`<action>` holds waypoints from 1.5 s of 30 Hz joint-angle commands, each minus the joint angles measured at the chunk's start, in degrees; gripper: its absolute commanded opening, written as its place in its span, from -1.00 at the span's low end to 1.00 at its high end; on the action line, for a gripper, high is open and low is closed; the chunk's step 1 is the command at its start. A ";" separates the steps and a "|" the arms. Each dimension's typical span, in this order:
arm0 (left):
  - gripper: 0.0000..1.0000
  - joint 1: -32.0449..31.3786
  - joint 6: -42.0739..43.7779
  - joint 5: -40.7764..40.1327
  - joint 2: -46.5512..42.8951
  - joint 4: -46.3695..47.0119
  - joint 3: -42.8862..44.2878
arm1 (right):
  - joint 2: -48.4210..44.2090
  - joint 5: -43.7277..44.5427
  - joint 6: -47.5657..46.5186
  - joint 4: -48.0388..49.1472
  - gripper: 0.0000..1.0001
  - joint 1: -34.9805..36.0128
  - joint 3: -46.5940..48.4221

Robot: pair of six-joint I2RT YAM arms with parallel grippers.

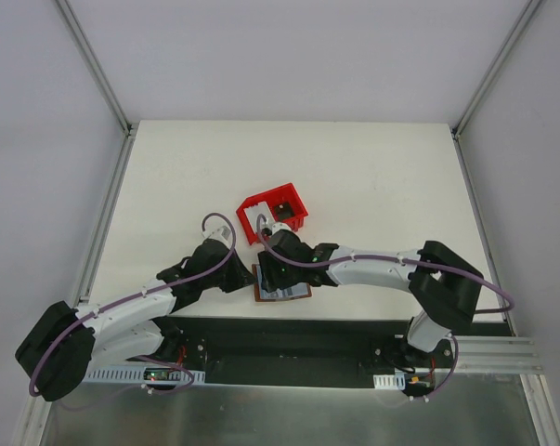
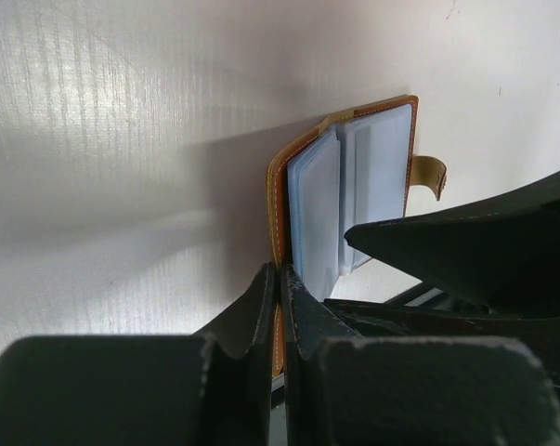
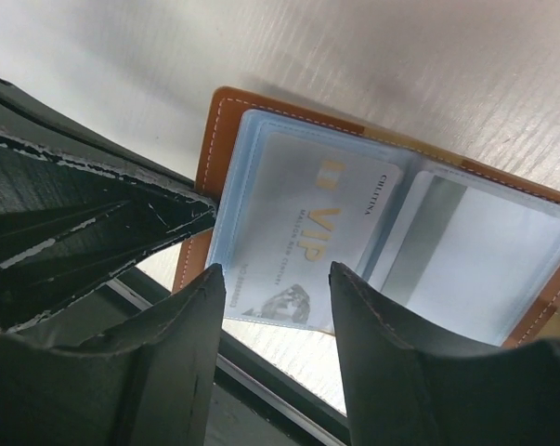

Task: Put the credit cards into the card holder
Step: Turn over the card slot in the card holder.

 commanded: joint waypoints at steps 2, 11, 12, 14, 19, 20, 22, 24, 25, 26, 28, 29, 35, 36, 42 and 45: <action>-1.00 0.52 0.46 1.12 -1.09 0.06 0.35 | 0.77 1.28 -1.23 -1.85 0.05 0.68 3.29; -1.00 0.52 0.55 1.21 -1.01 0.06 0.44 | 3.14 2.51 -1.41 -4.40 0.07 0.94 5.22; -1.00 0.52 0.55 1.12 -1.09 0.06 0.35 | 3.50 3.03 -1.32 -5.01 0.07 1.12 5.66; -1.00 0.52 0.28 0.51 -1.44 0.06 0.09 | 4.20 4.17 -1.32 -7.12 0.07 1.29 6.71; -1.00 0.52 -0.16 -0.02 -2.59 0.06 -0.53 | 4.47 5.32 -1.85 -8.00 0.02 1.73 7.51; -1.00 0.52 -0.24 -0.11 -2.76 0.06 -0.62 | 4.38 5.93 -2.02 -8.53 0.01 1.91 7.69; -1.00 0.52 -0.24 -0.11 -2.85 0.06 -0.80 | 3.85 7.07 -2.20 -9.14 -0.01 2.17 7.95; -1.00 0.52 -0.24 -0.02 -2.94 0.06 -1.06 | 3.50 8.39 -2.29 -10.64 -0.05 2.44 8.39; -1.00 0.52 -0.24 -0.11 -2.77 0.06 -1.15 | 3.41 8.92 -2.29 -11.34 -0.06 2.44 8.56; -1.00 0.52 -0.24 -0.02 -2.77 0.06 -1.23 | 3.24 9.62 -2.29 -12.04 -0.07 2.52 8.65; -1.00 0.52 -0.33 -0.02 -2.85 0.06 -1.32 | 2.80 10.85 -2.20 -13.01 -0.10 2.53 8.83; -1.00 0.52 -0.24 -0.11 -2.77 0.06 -1.24 | 2.53 11.21 -2.20 -13.28 -0.11 2.61 8.74; -1.00 0.52 -0.59 -0.37 -2.68 0.06 -1.59 | 1.48 12.53 -2.02 -13.80 -0.18 2.61 8.13; -1.00 0.52 -0.51 -0.37 -2.68 0.06 -1.59 | 1.30 12.70 -1.93 -13.98 -0.20 2.61 8.13; -1.00 0.52 -0.42 -0.29 -2.68 0.06 -1.67 | -0.19 14.81 -1.93 -15.47 -0.24 2.61 8.21; -1.00 0.52 -0.33 -0.29 -2.68 -0.03 -1.67 | -1.16 15.69 -1.85 -16.35 -0.26 2.61 8.04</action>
